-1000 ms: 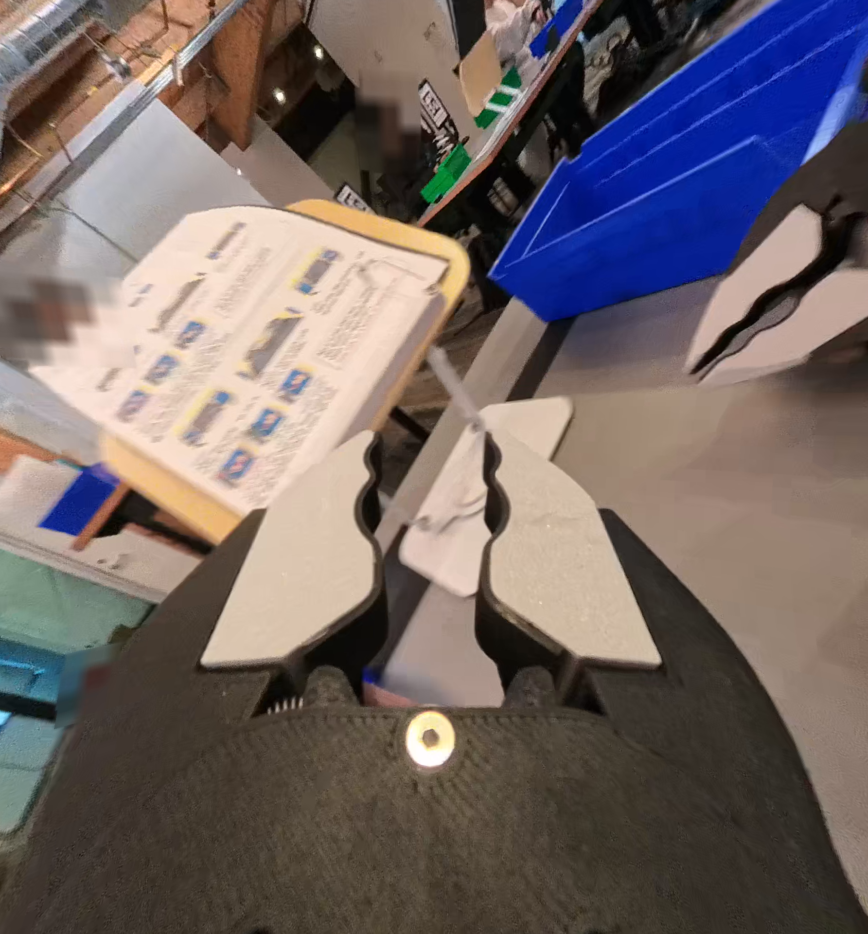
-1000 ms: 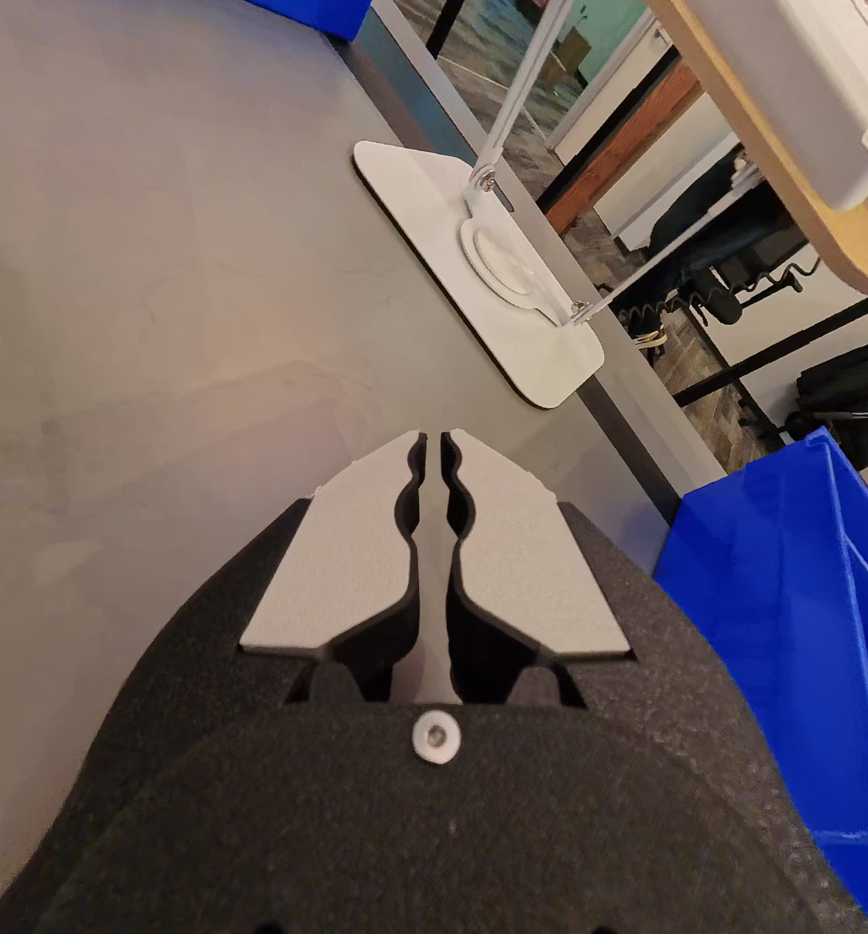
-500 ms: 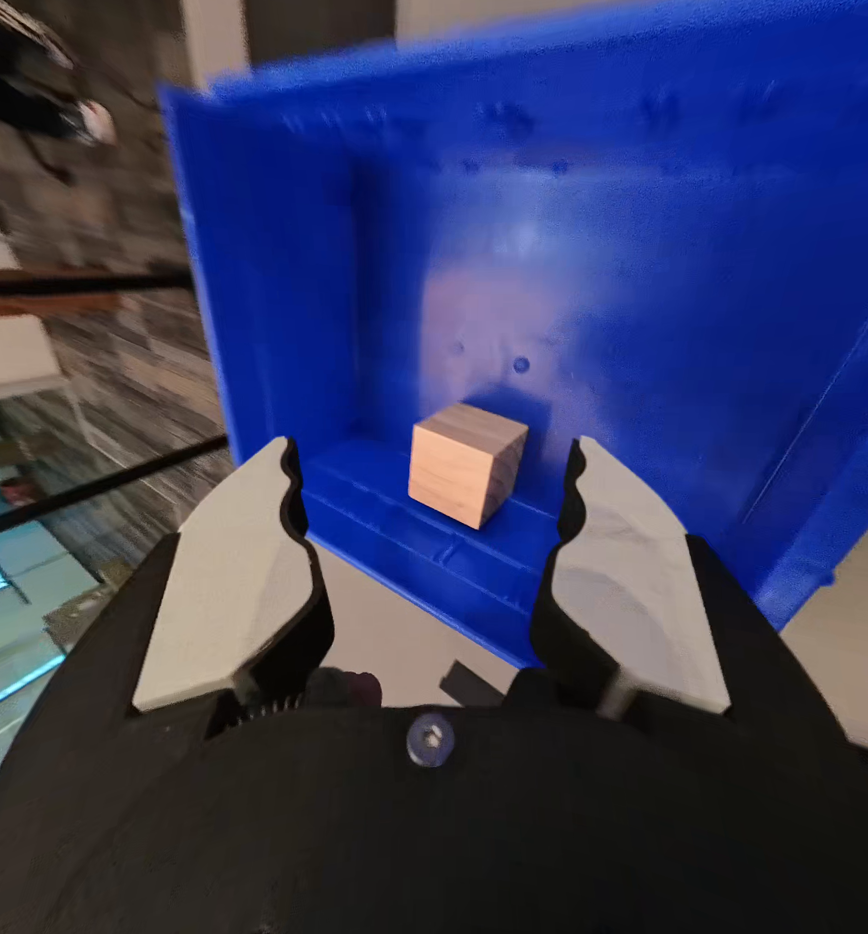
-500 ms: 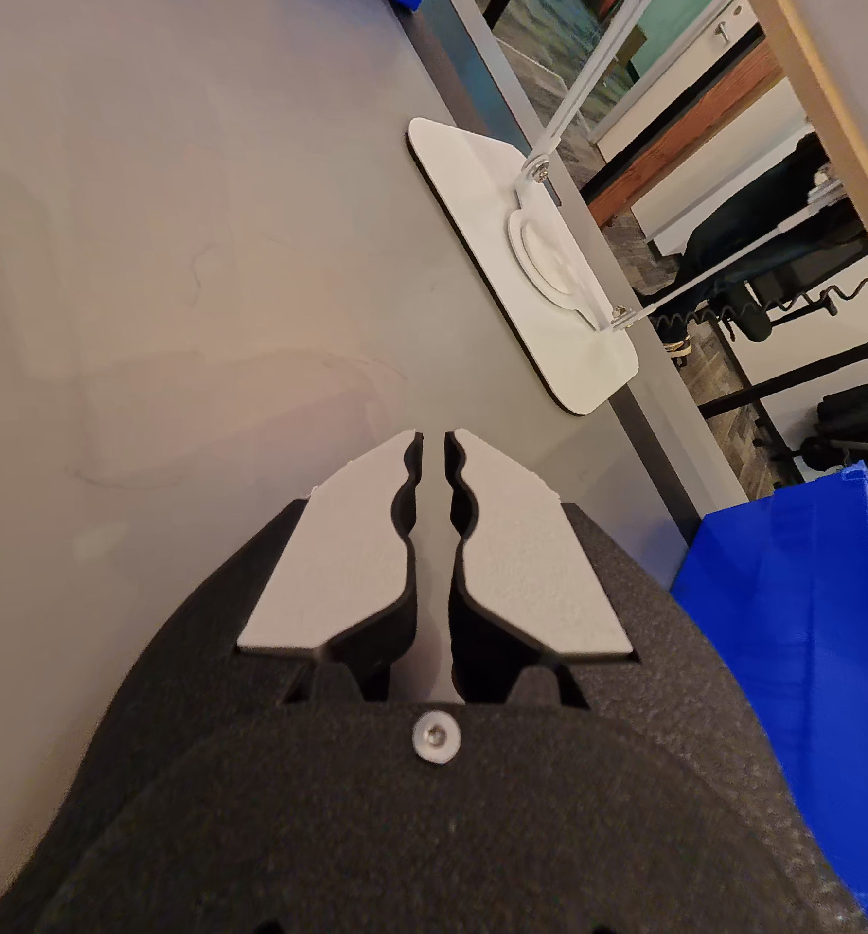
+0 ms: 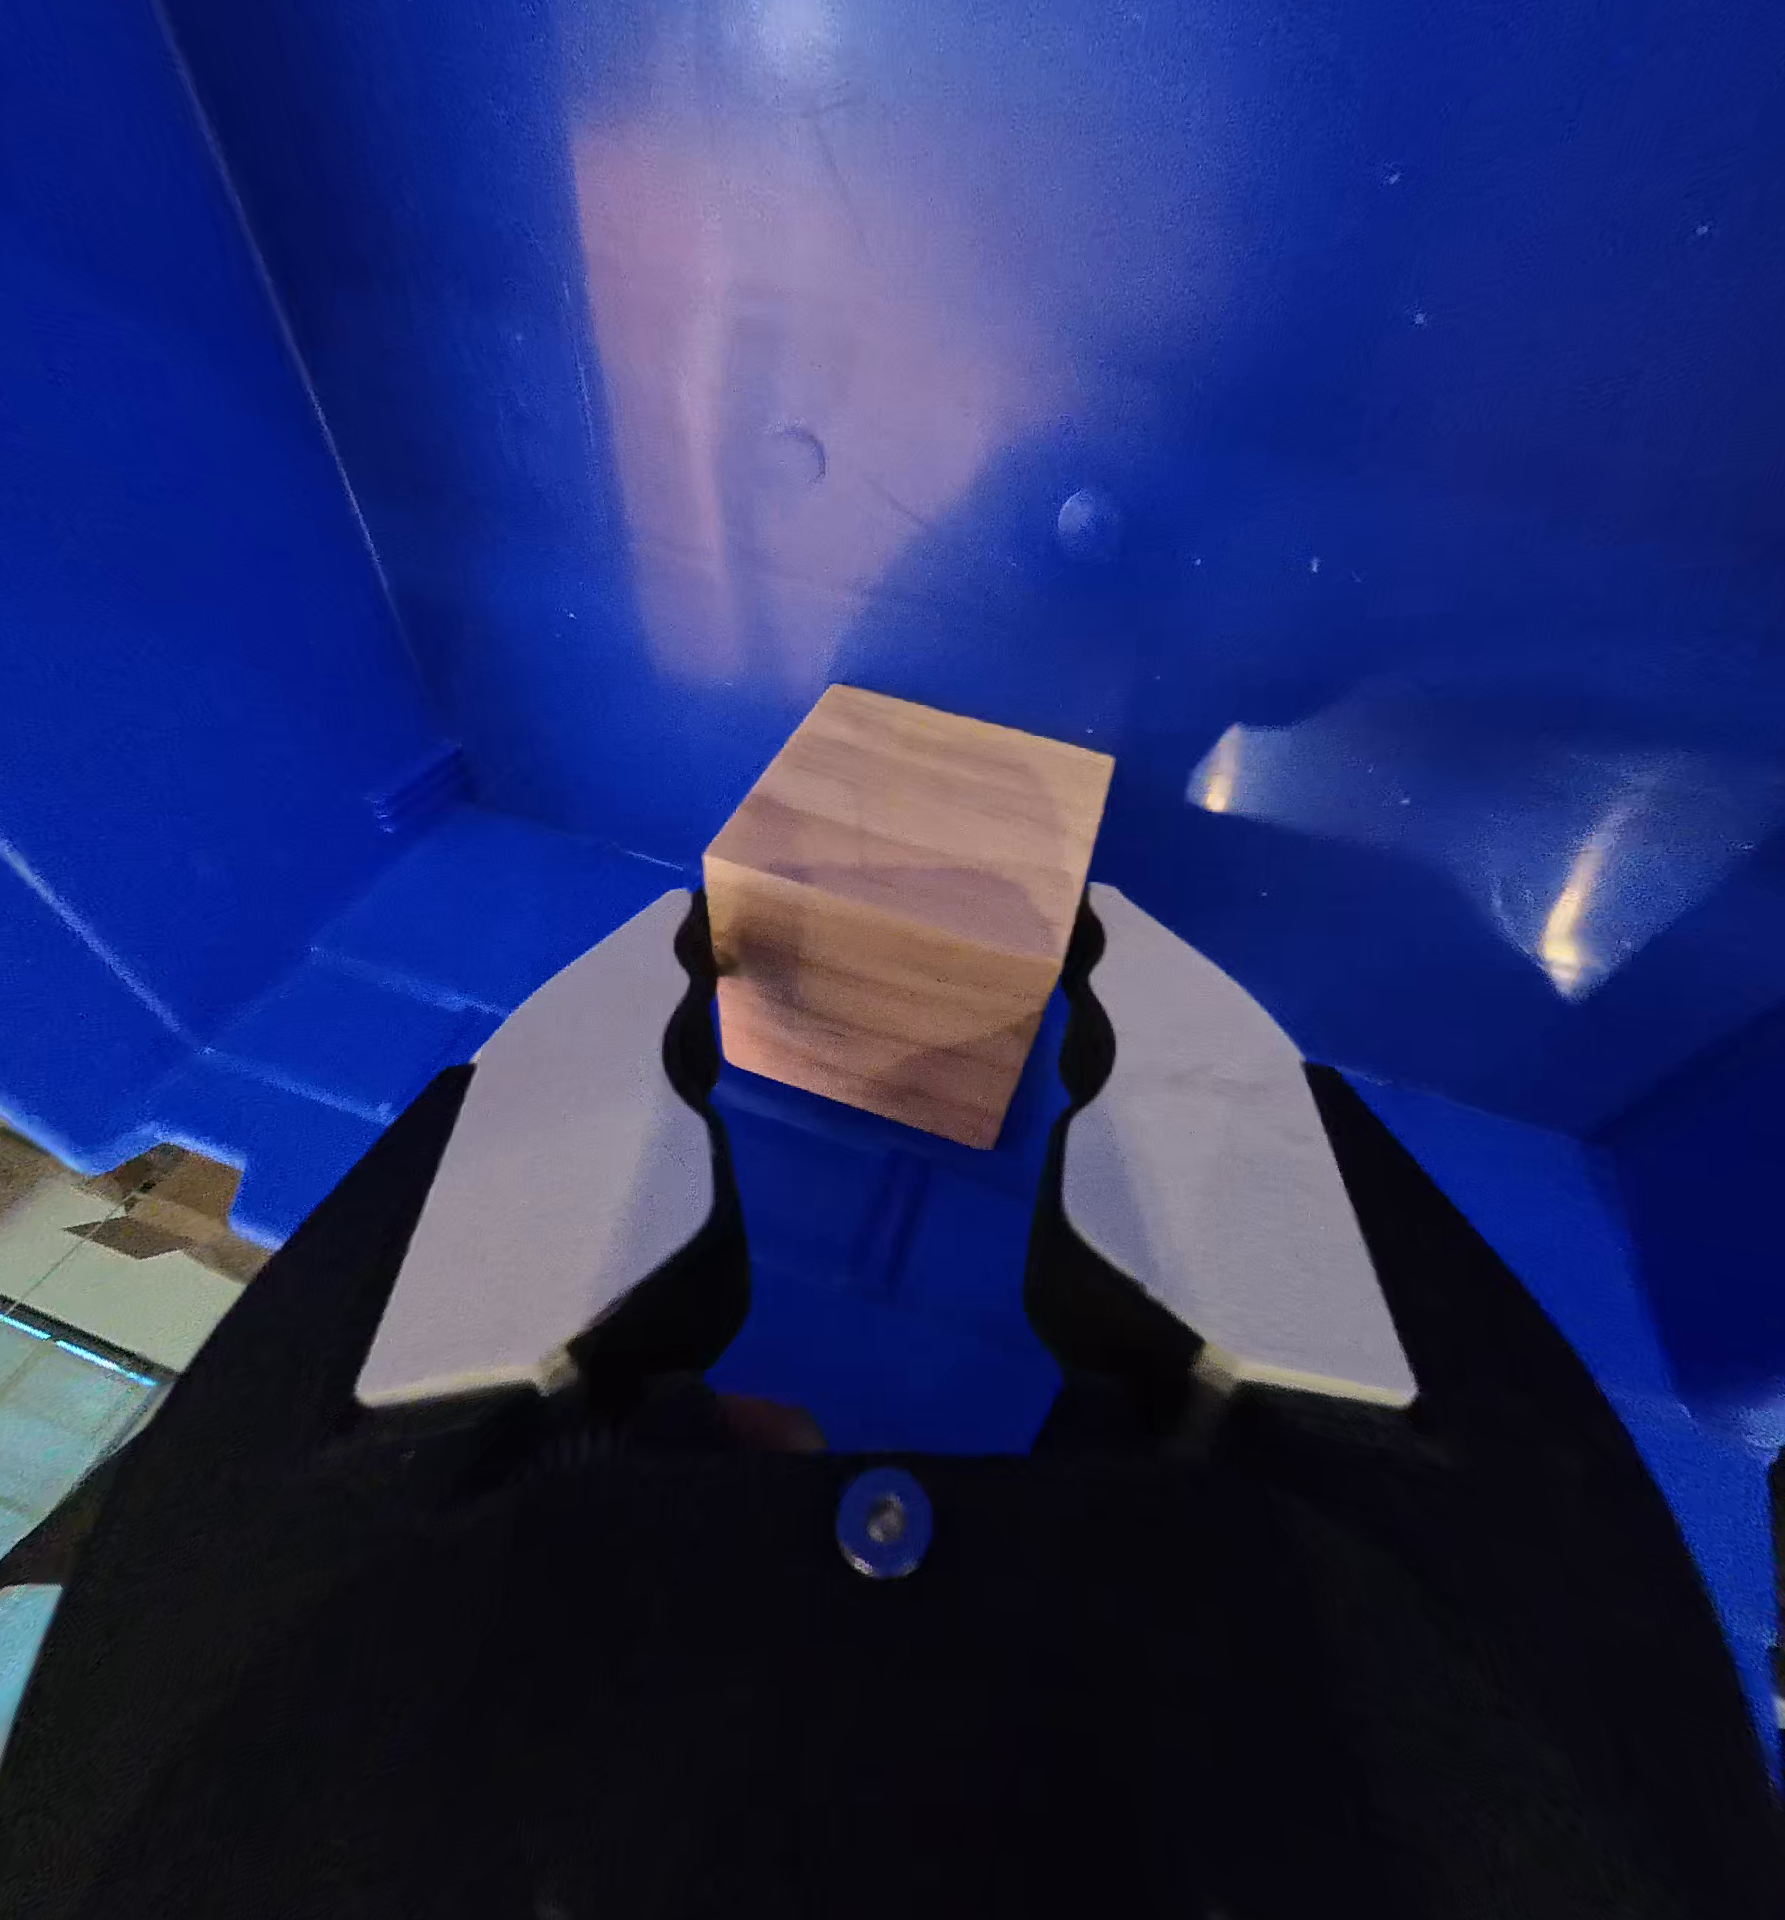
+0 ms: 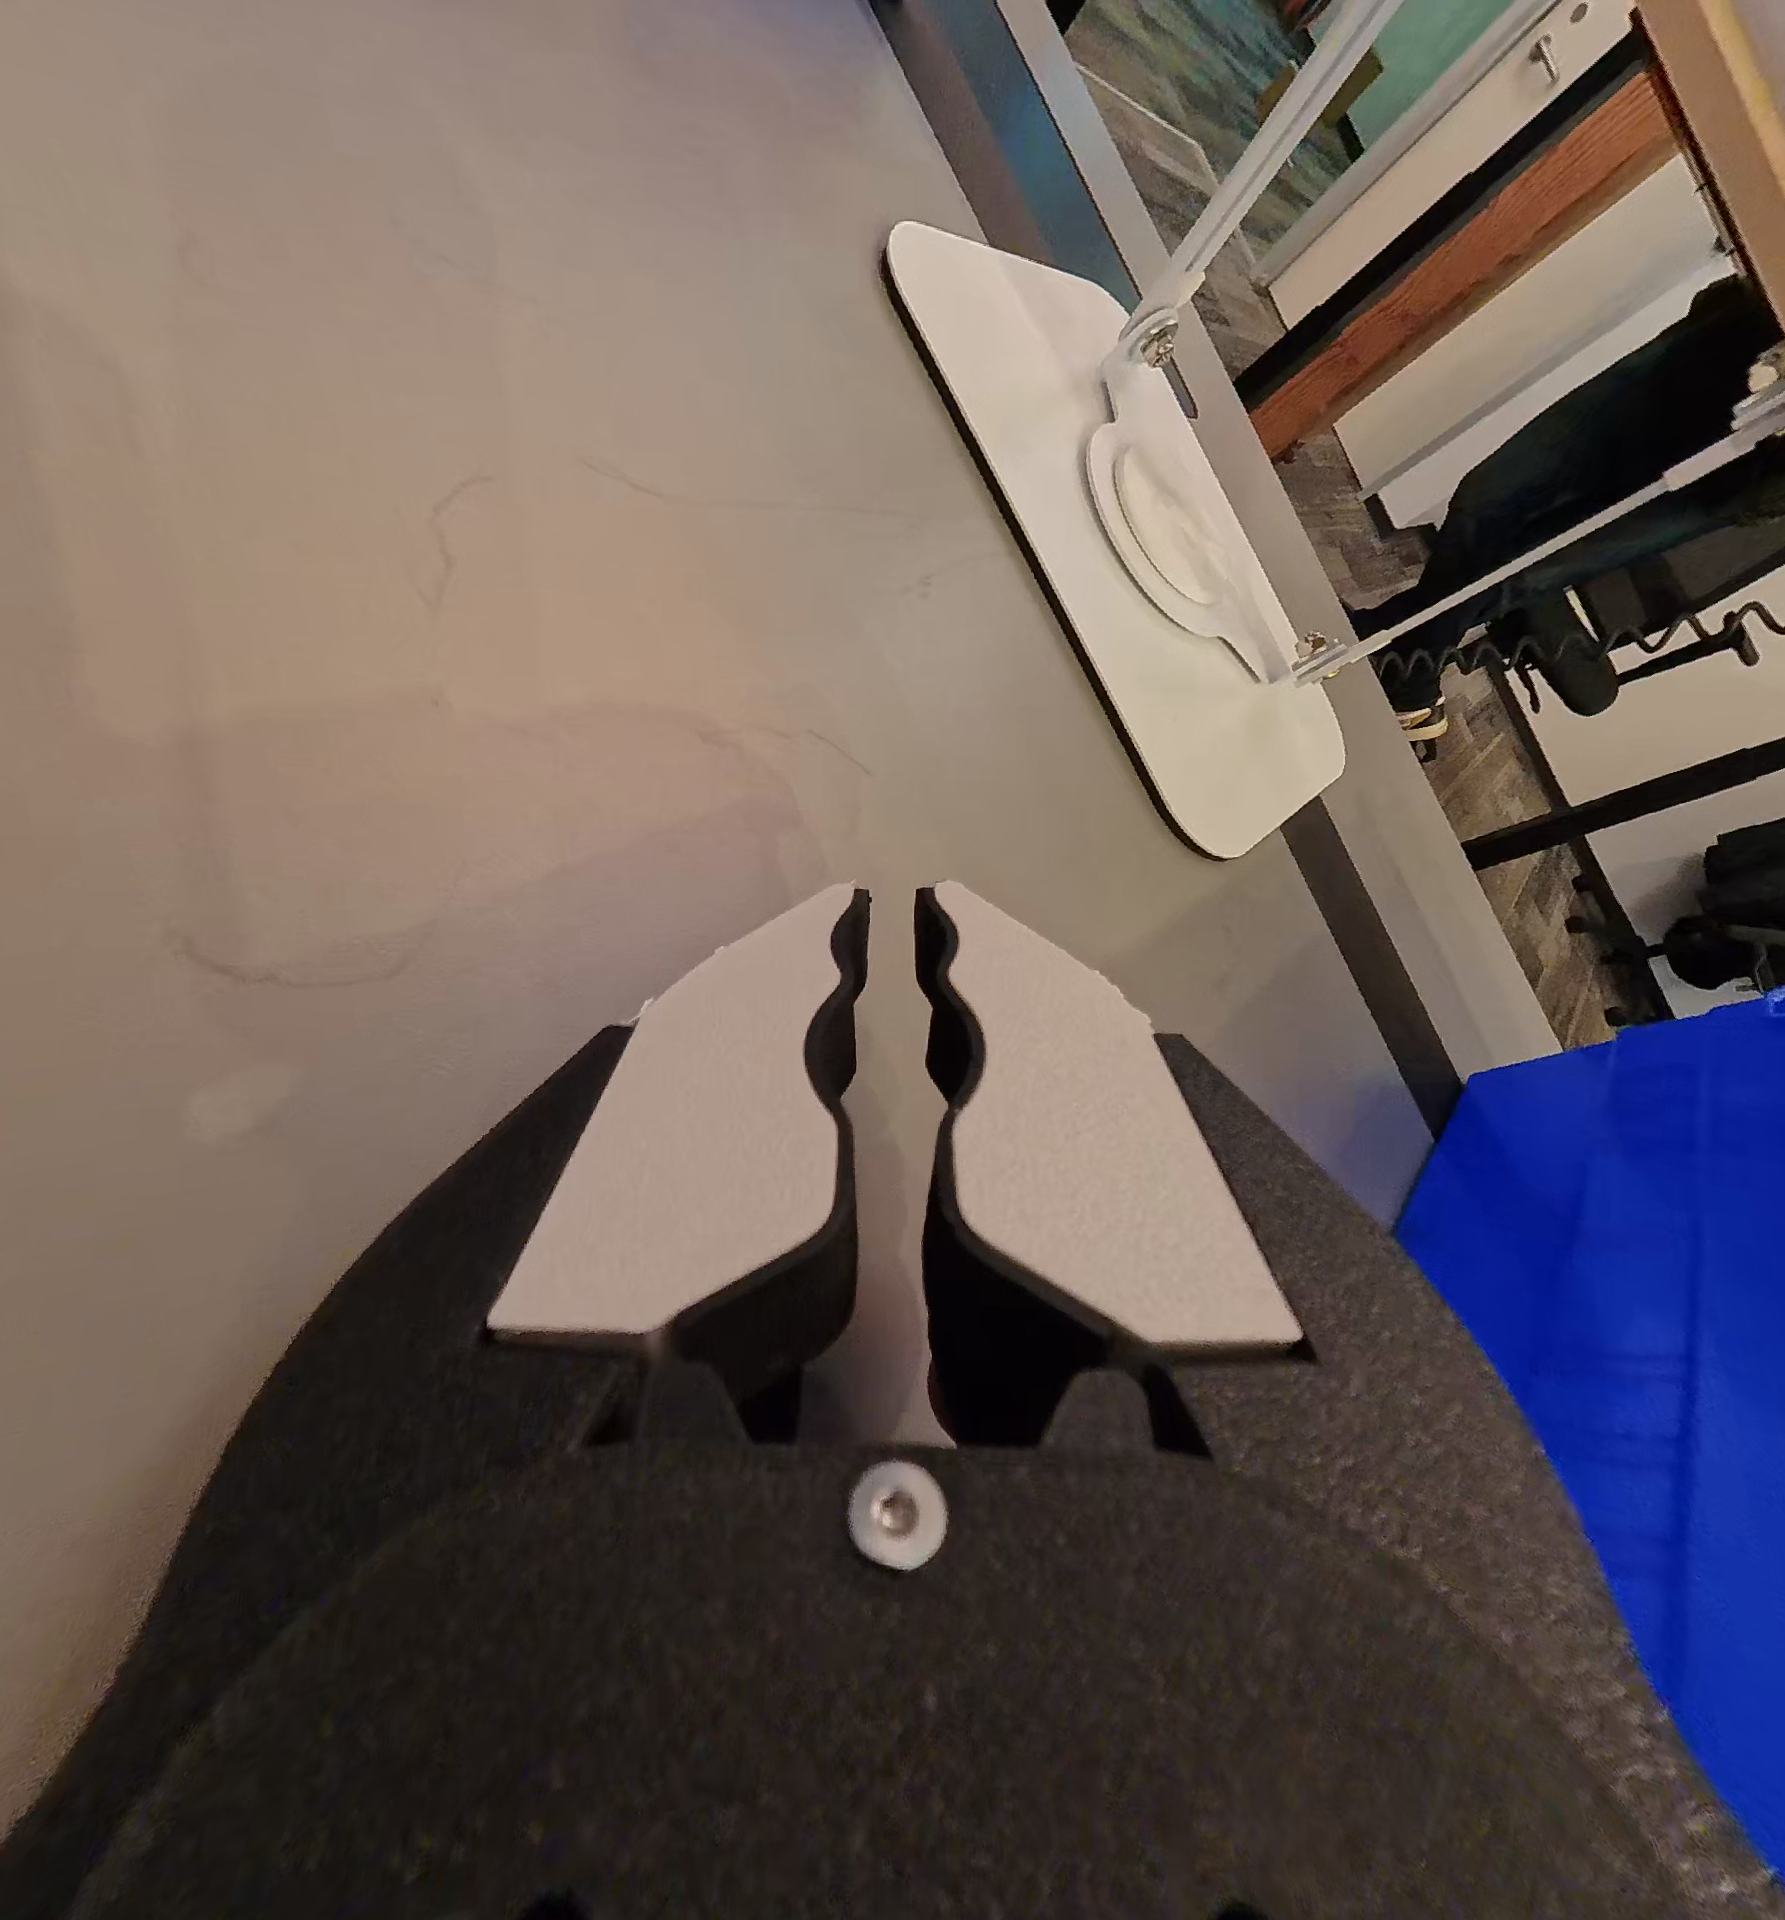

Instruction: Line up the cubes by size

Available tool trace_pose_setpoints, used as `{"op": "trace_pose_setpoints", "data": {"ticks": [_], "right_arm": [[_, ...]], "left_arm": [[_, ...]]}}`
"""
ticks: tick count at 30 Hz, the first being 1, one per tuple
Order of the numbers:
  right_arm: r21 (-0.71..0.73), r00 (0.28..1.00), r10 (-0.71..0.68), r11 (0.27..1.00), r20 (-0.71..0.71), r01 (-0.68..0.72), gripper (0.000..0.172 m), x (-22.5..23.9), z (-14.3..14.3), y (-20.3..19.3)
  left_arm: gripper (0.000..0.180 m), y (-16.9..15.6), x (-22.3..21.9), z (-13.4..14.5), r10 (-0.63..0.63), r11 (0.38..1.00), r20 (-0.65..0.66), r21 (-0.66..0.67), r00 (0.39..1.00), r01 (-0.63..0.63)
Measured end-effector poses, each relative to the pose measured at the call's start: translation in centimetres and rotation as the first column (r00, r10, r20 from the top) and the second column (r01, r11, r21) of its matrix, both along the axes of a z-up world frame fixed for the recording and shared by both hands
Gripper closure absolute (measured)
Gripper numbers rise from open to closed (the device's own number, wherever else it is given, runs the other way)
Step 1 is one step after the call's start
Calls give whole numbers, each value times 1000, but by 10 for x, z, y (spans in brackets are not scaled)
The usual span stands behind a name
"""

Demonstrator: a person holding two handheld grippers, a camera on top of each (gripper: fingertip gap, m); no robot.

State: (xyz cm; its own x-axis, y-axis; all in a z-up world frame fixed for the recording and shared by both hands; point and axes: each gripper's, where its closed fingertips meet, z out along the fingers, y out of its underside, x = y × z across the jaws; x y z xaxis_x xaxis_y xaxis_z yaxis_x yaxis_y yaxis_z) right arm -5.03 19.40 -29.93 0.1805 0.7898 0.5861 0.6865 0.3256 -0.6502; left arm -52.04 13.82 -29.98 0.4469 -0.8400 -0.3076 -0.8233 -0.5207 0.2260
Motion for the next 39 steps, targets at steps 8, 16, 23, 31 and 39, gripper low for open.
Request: {"op": "trace_pose_setpoints", "data": {"ticks": [8, 16, 23, 31, 39], "right_arm": [[-2, 1000, -1, 1000, -18, 1, 162, 0, 3, 0], [-40, 991, 69, 996, -114, -74, 145, -2, 16, -10], [-125, 956, 162, 972, -246, -197, 137, -11, 33, -34], [-368, 749, 269, 739, -605, -563, 121, -17, 80, -88], [-484, 582, 98, 456, -807, -747, 106, -7, 111, -93]], "left_arm": [[117, 15, 10, 42, 7, 970, 44, 242, 999, -18], [117, 11, 102, 138, -152, 740, 224, 672, 963, -40], [117, -6, 230, 153, -399, 585, 273, 811, 875, 13], [118, -14, 365, 131, -644, 461, 258, 882, 721, 96], [118, -30, 451, 120, -783, 307, 125, 930, 609, 204]]}}
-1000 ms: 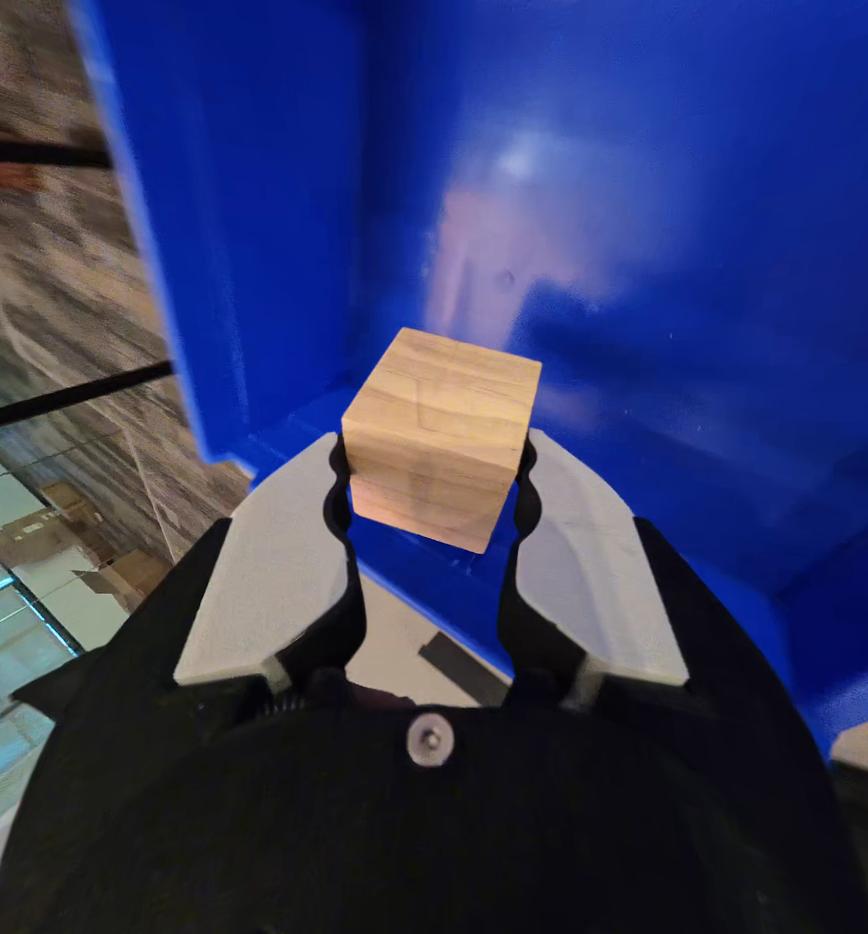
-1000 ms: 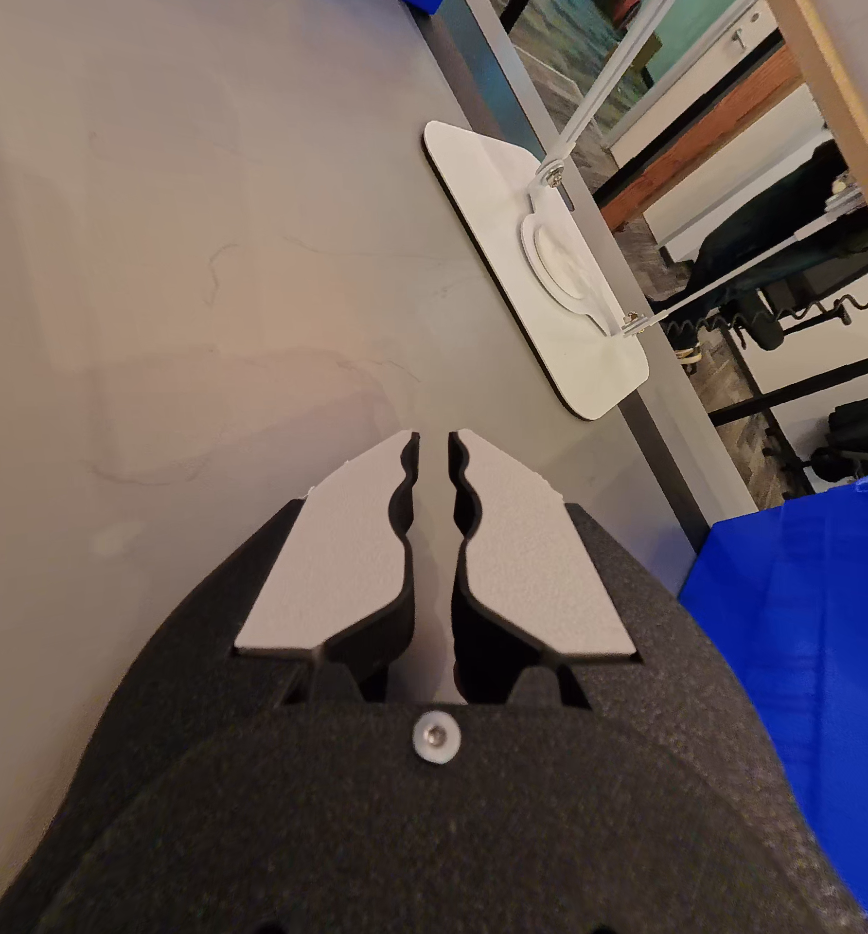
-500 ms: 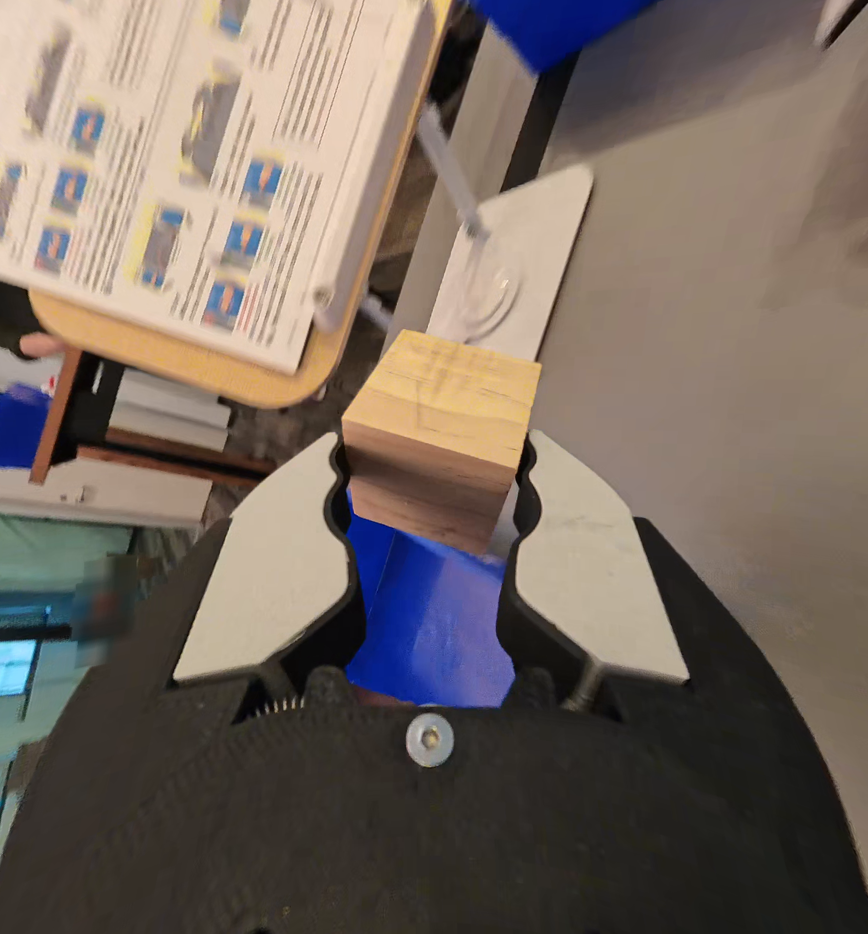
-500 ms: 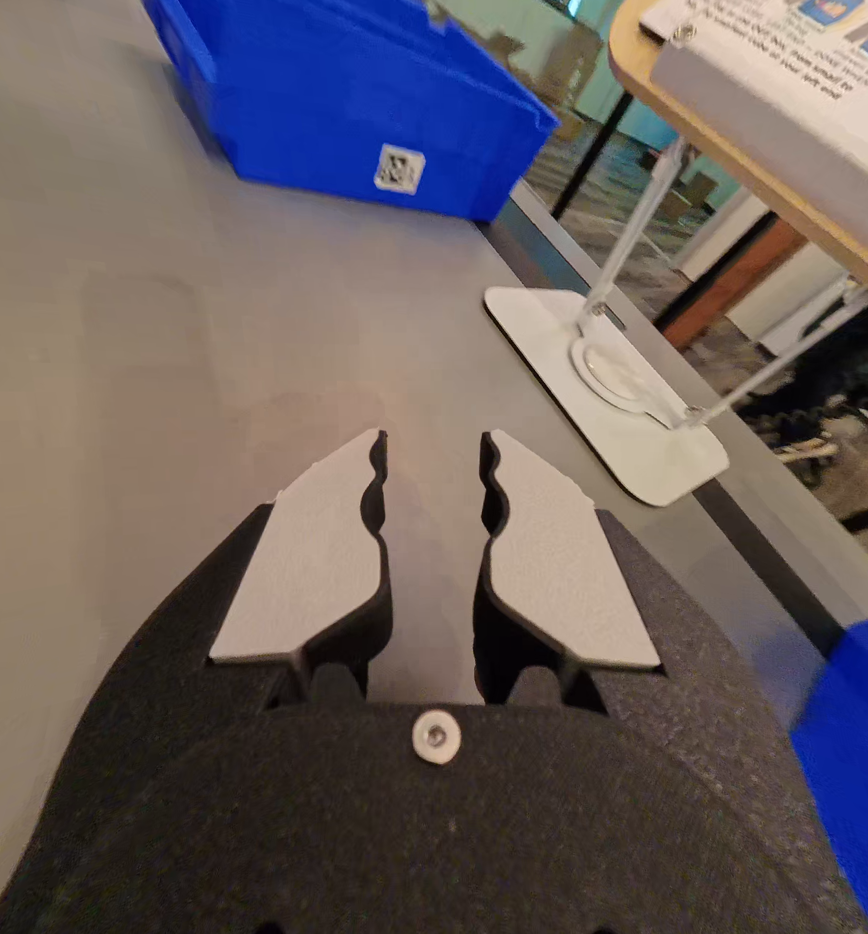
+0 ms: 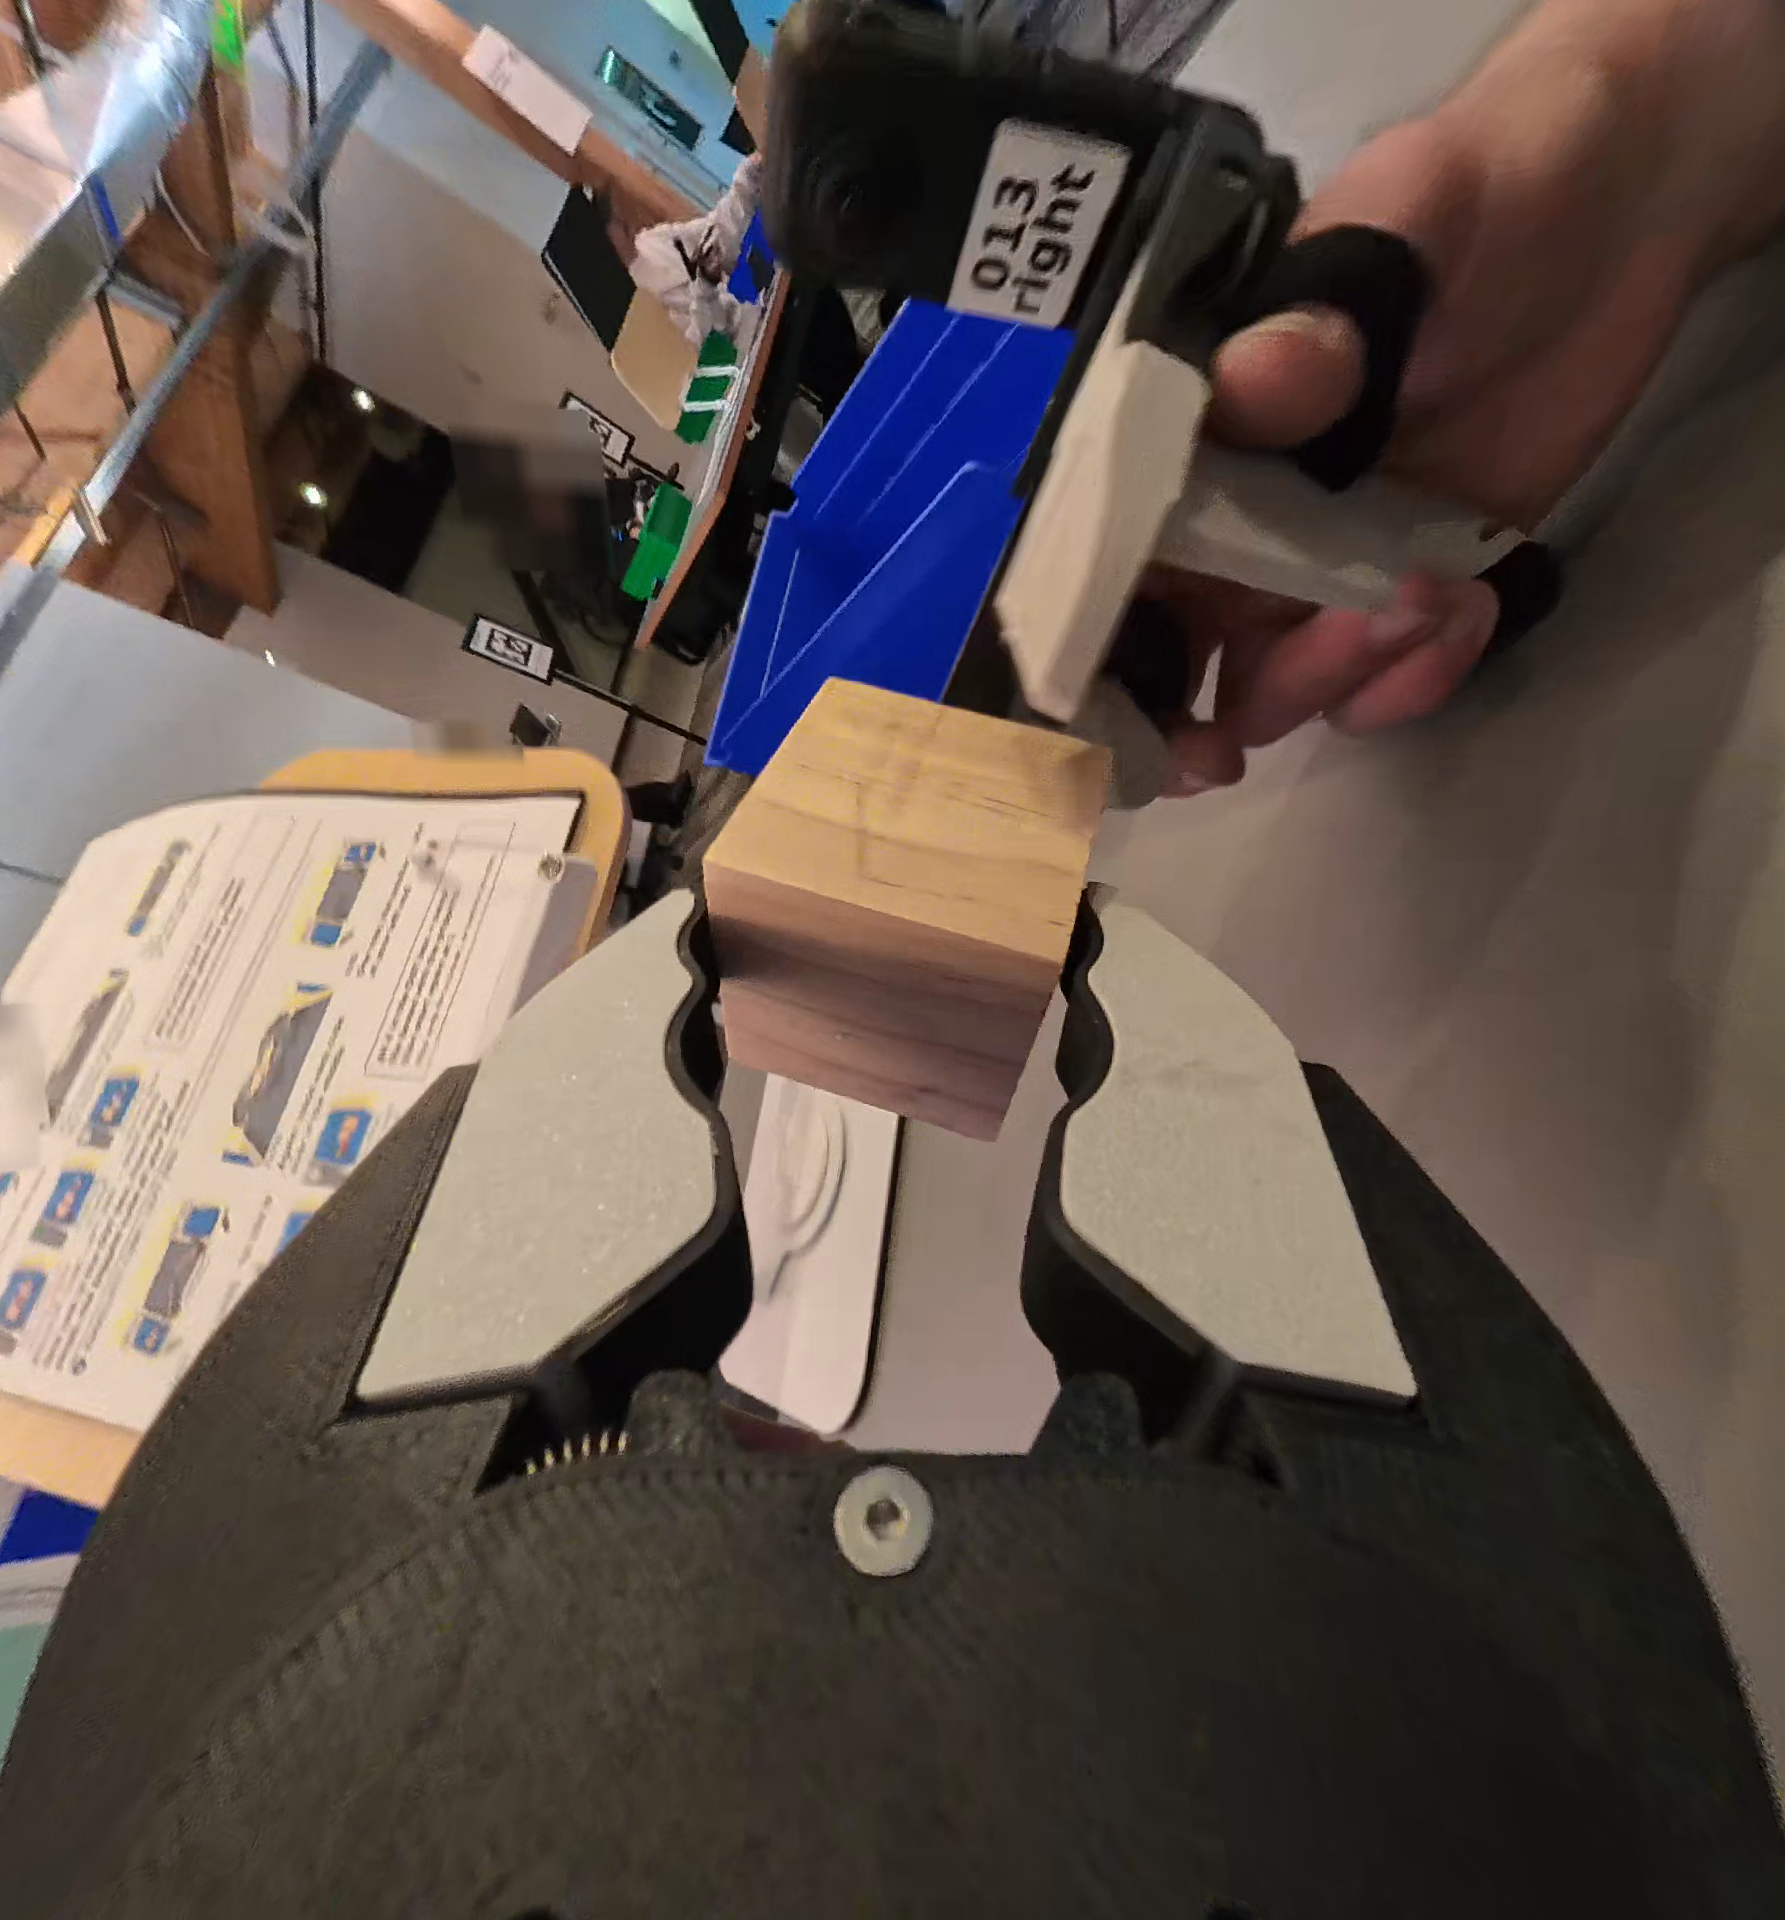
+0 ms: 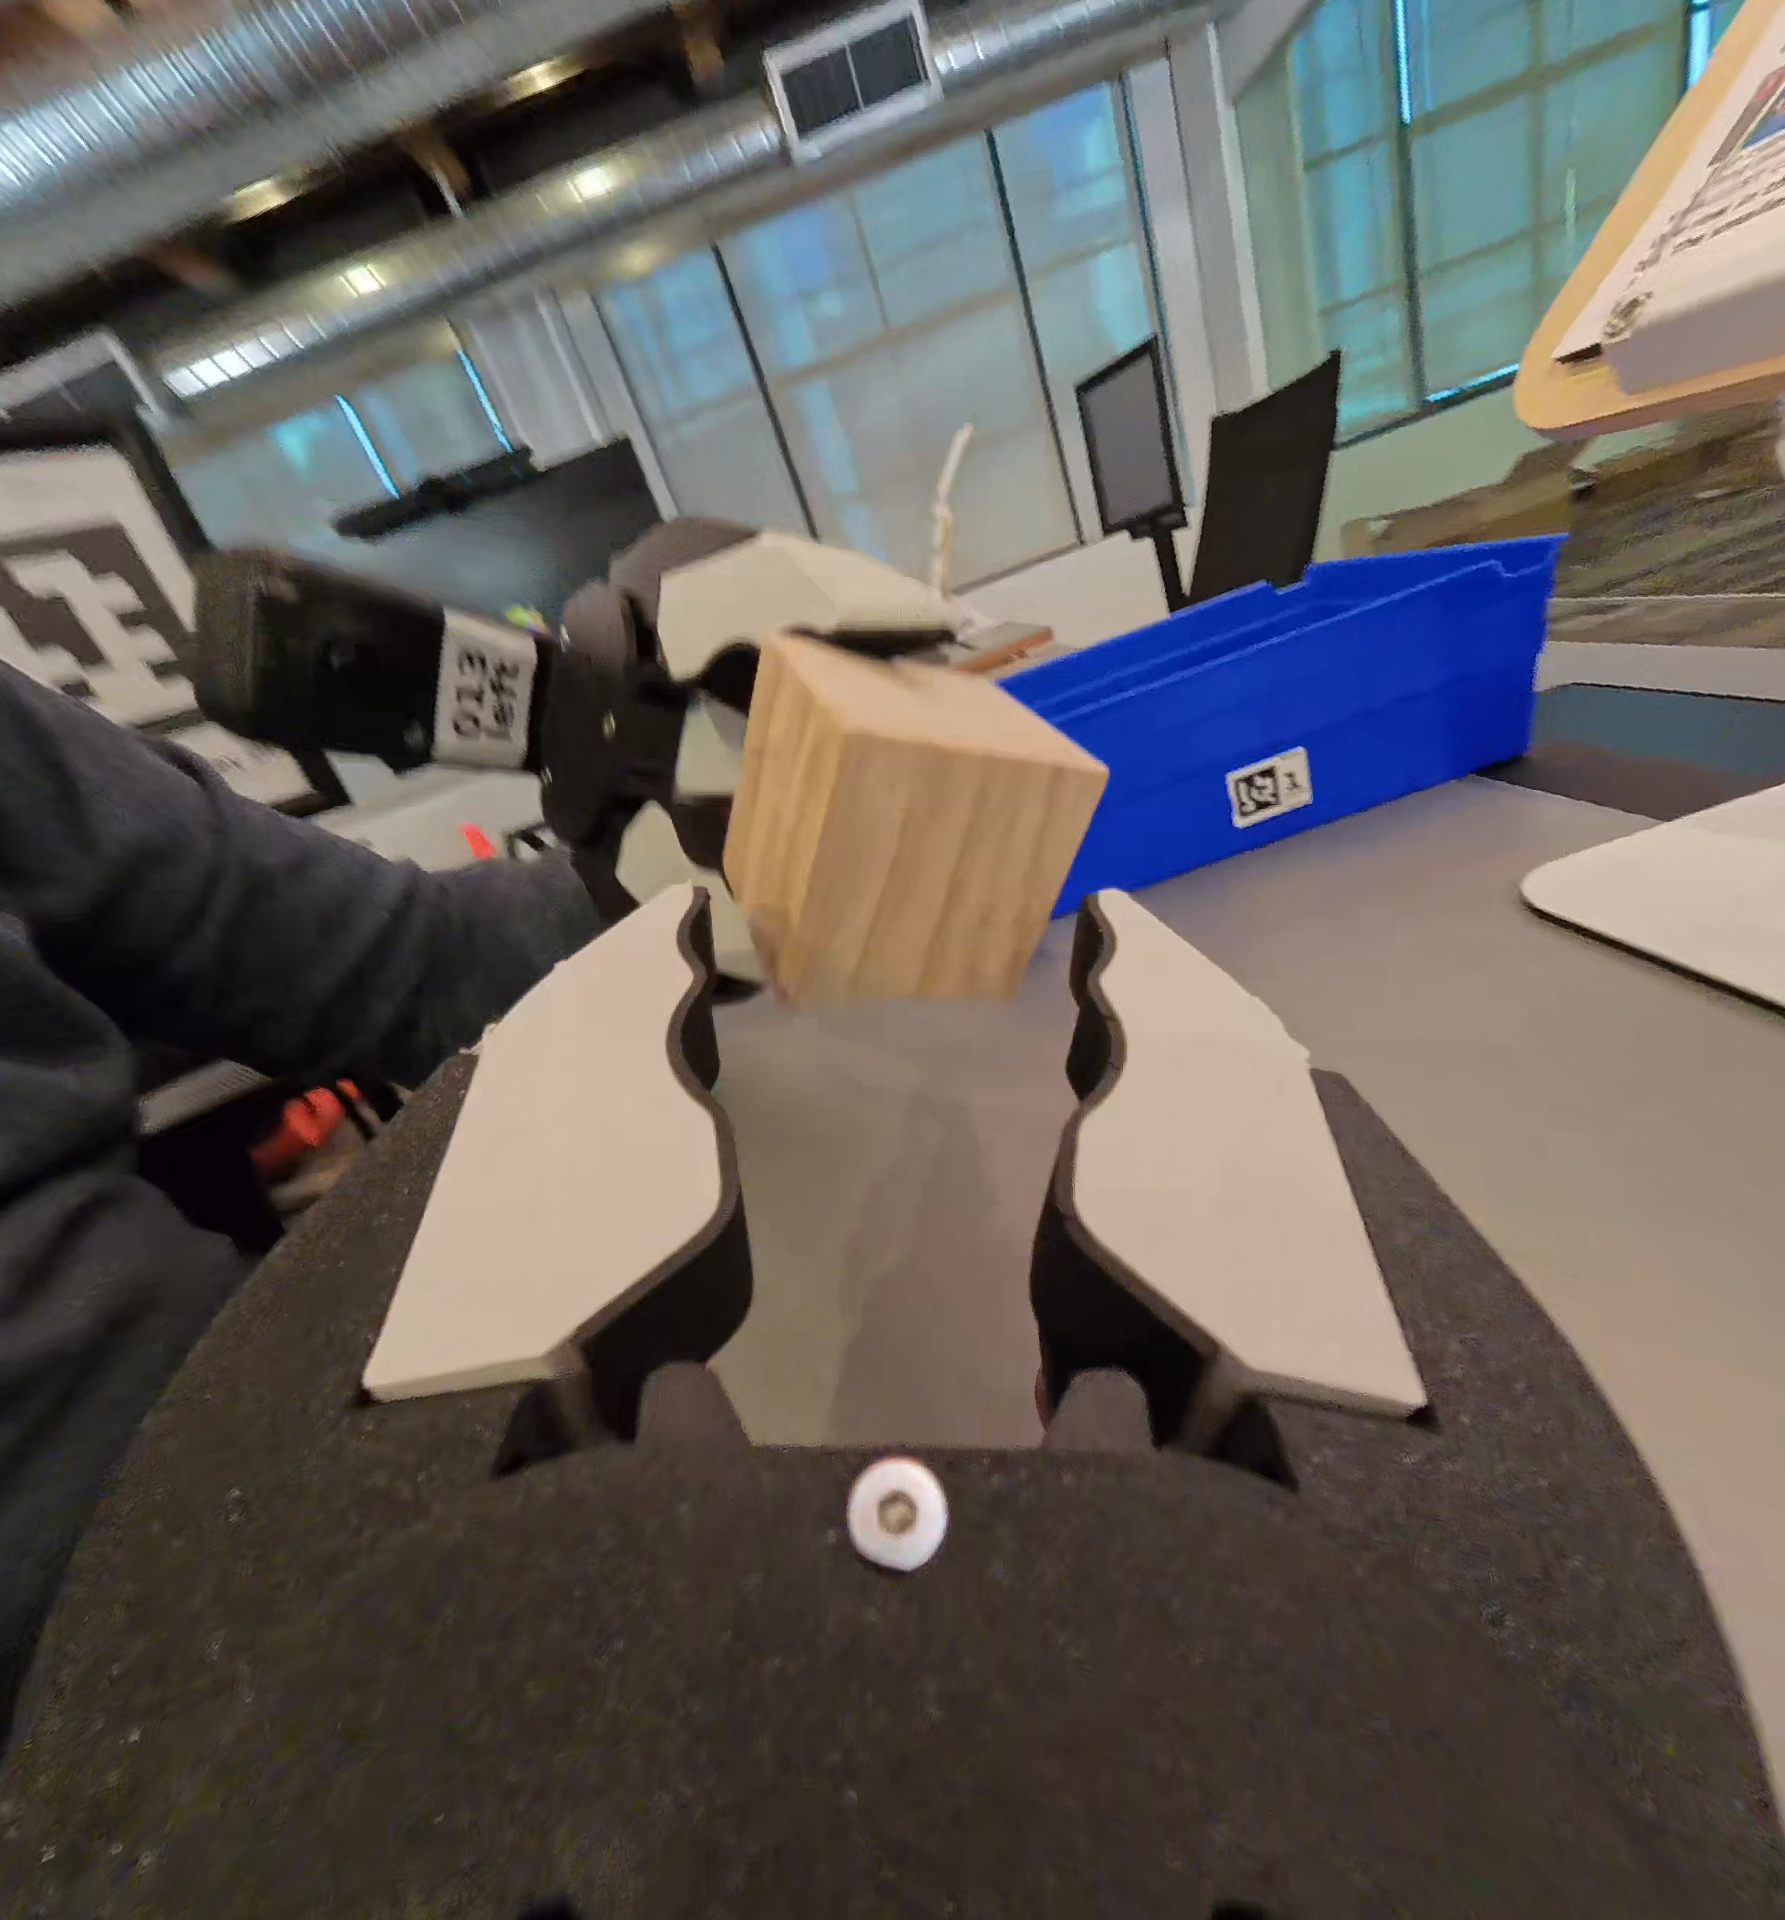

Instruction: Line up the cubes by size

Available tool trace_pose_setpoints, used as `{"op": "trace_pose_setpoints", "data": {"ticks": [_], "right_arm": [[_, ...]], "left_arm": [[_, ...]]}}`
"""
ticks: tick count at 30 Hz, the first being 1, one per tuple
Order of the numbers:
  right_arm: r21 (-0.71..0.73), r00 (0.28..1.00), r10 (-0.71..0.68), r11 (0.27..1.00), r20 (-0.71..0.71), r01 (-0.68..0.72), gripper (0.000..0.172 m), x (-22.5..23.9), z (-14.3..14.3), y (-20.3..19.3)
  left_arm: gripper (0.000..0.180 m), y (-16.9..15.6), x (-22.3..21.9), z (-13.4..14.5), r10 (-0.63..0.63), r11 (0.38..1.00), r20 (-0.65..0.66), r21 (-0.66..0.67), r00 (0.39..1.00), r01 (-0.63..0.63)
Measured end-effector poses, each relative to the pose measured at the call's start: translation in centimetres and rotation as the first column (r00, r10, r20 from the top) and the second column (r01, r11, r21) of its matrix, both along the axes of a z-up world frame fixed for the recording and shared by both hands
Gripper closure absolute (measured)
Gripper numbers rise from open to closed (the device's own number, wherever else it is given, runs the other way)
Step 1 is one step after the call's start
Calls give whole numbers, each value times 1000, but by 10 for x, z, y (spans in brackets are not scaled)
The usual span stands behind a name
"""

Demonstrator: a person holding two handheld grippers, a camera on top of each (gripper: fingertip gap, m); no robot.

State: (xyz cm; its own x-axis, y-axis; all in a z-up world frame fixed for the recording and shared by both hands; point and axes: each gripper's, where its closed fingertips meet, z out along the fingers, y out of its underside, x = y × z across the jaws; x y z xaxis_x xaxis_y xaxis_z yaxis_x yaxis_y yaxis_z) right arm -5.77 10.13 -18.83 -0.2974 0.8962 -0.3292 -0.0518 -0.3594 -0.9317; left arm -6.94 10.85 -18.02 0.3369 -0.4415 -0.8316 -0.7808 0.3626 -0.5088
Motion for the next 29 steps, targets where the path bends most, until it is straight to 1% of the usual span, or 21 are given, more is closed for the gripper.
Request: {"op": "trace_pose_setpoints", "data": {"ticks": [2, 6, 10, 13, 18, 22, 26, 28, 29], "right_arm": [[-60, 998, 47, 997, -48, -50, 104, 5, 7, -2], [-117, 994, 82, 989, -78, -91, 106, 8, 11, -2], [-145, 992, 93, 984, -90, -105, 104, 8, 12, -2], [-175, 983, 139, 972, -116, -158, 103, 10, 15, -7], [-191, 970, 196, 956, -141, -221, 110, 13, 18, -13], [-176, 973, 192, 961, -124, -212, 111, 13, 16, -12], [-137, 988, 146, 979, -57, -152, 111, 11, 9, -4], [-114, 994, 105, 987, -45, -109, 111, 12, 11, 3], [-100, 996, 79, 992, -31, -82, 111, 14, 11, 8]], "left_arm": [[118, -1, 10, 0, -9, 999, -1, 35, 1000, 9], [119, -4, 21, 8, -36, 997, 85, 67, 996, 31], [119, -9, 30, 7, -58, 995, 92, 89, 994, 50], [119, -12, 35, 9, -78, 992, 102, 102, 992, 68], [119, -13, 41, 7, -106, 990, 112, 104, 988, 94], [119, -12, 41, 5, -104, 990, 114, 103, 988, 93], [119, -5, 36, -2, -82, 994, 116, 87, 990, 72], [117, -2, 32, 1, -78, 994, 193, 94, 978, 60], [112, 0, 29, 2, -69, 995, 240, 83, 968, 50]]}}
